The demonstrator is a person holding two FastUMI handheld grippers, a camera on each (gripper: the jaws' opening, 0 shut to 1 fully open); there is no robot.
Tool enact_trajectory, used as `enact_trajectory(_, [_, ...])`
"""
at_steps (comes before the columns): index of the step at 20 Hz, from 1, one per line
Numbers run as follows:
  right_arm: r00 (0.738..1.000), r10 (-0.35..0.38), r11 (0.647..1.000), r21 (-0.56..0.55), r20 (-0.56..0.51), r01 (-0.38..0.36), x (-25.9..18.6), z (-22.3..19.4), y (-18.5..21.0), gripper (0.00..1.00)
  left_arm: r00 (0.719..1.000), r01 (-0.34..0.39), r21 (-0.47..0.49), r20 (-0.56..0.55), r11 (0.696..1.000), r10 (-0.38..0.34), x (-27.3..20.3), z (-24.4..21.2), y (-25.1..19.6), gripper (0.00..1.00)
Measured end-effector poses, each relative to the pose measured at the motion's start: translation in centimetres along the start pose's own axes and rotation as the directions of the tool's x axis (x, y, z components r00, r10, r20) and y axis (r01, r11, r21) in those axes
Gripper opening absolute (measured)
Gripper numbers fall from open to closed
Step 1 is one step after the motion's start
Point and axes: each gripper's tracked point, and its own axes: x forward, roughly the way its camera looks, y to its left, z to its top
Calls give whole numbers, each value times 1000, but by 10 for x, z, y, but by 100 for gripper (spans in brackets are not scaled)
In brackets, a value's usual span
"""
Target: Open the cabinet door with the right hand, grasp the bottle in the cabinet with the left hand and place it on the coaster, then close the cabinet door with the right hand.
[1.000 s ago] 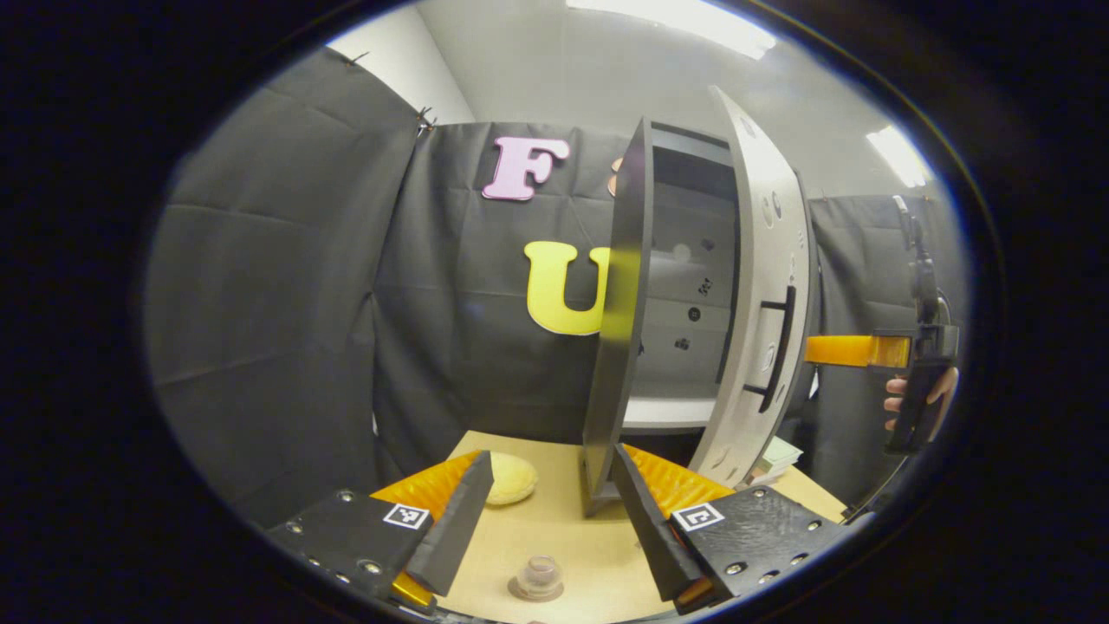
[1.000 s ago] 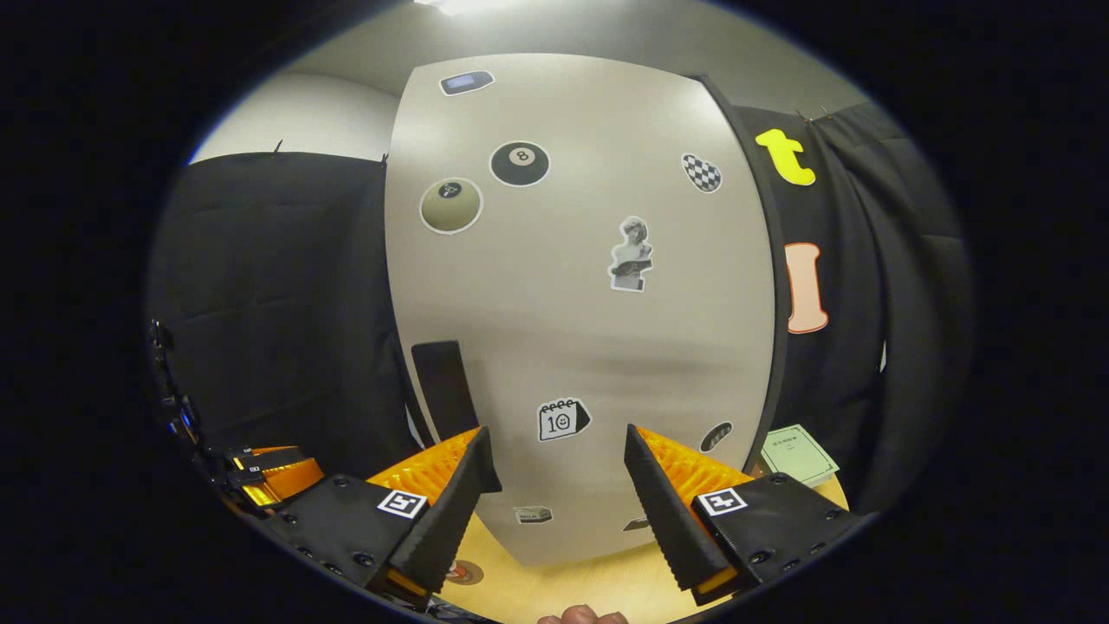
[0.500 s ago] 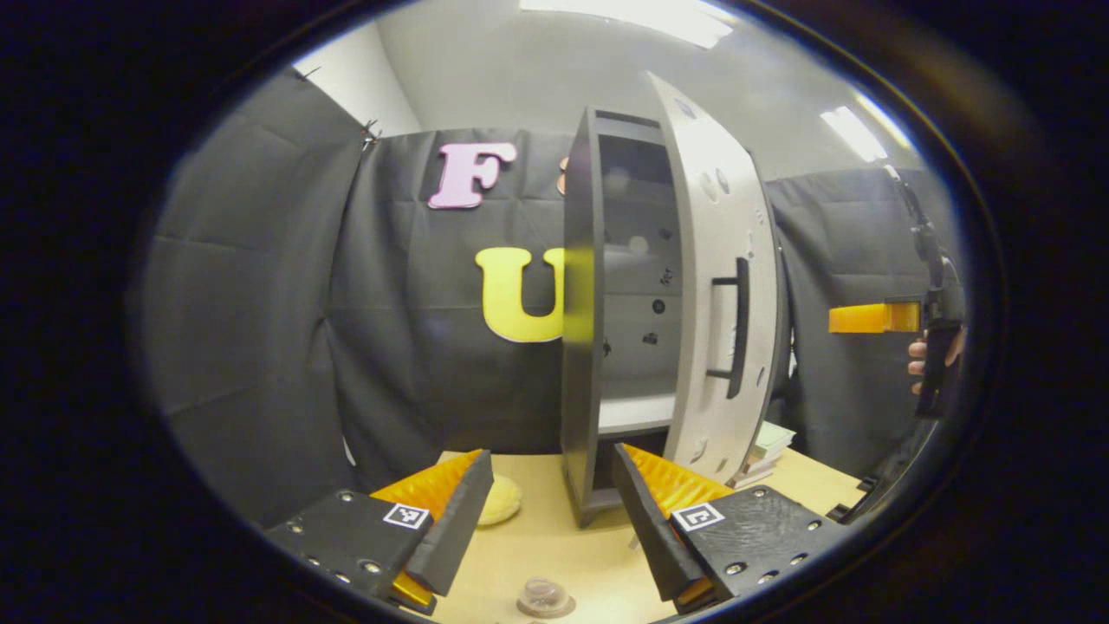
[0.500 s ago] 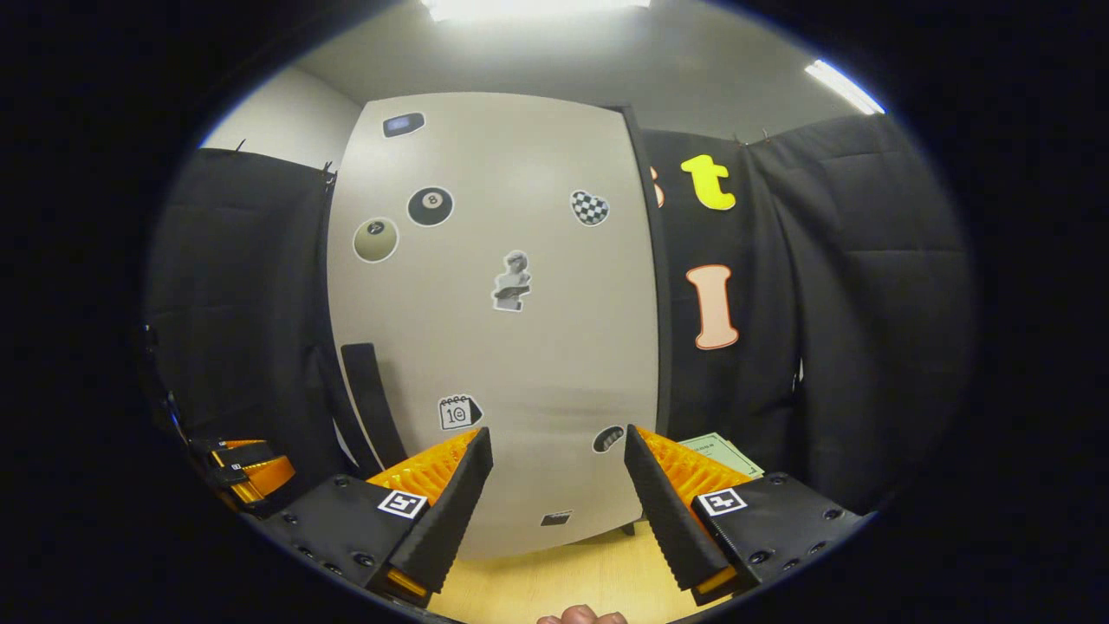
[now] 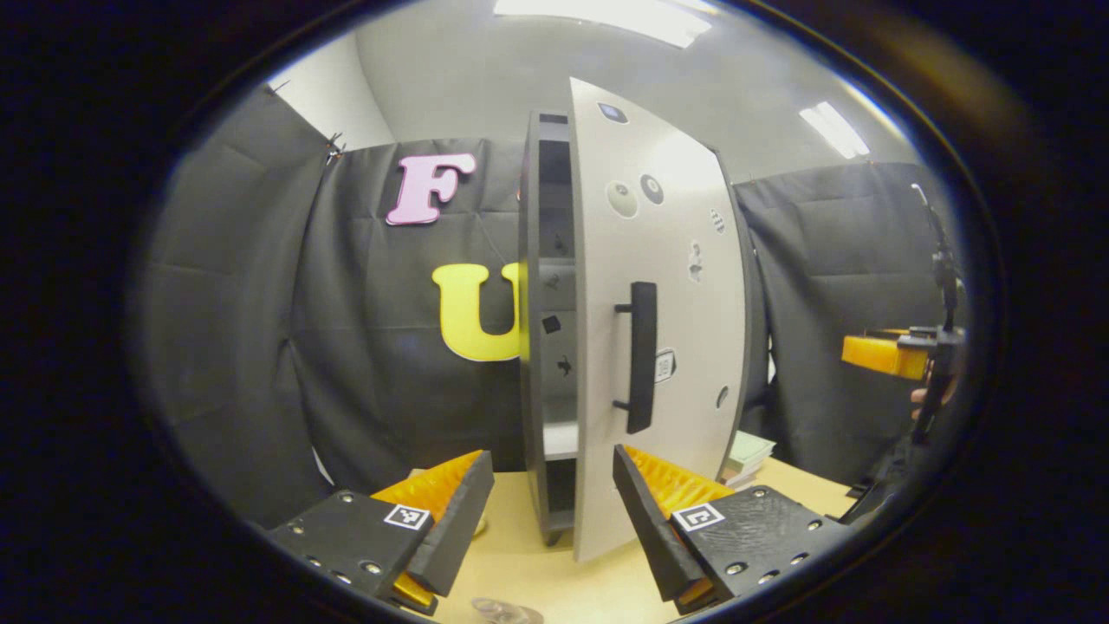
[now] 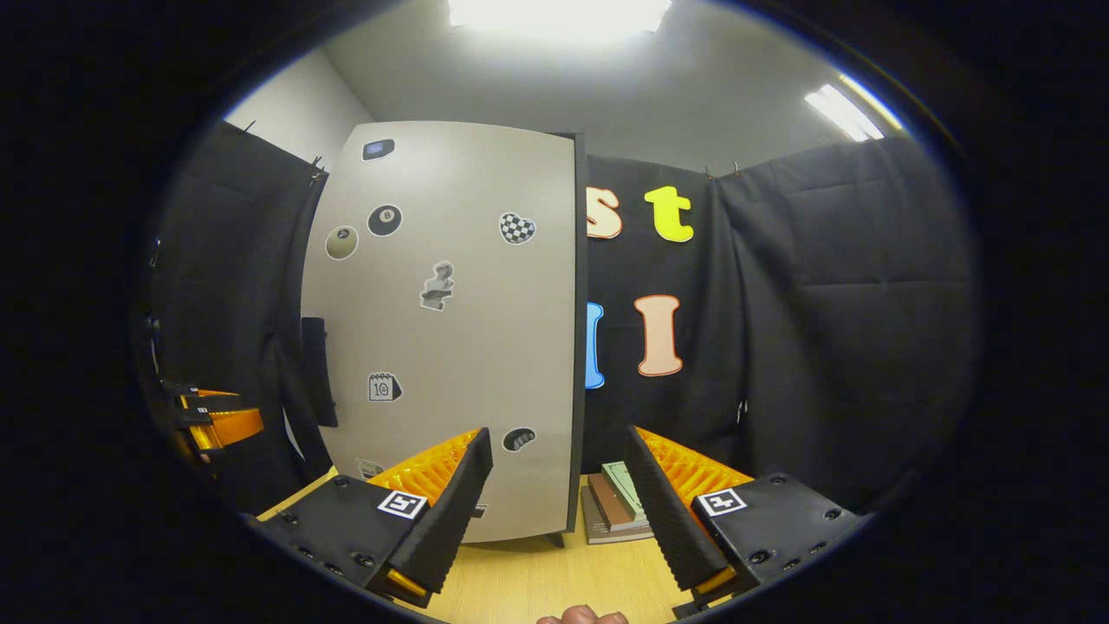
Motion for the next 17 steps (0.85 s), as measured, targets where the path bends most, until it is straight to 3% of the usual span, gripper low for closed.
enact_trajectory(6, [999, 45, 988, 145, 8, -46, 13, -7, -26, 98, 996, -93, -53, -10, 994, 92, 0, -6, -4, 83])
enact_trajectory(11, [999, 41, 990, 135, 19, -43, 27, -9, -43, 98, 990, -144, -119, -21, 982, 142, -1, -11, 5, 83])
enact_trajectory(17, [999, 31, 992, 123, 17, -33, 23, -12, -41, 98, 990, -139, -39, -20, 989, 139, -6, -11, 9, 83])
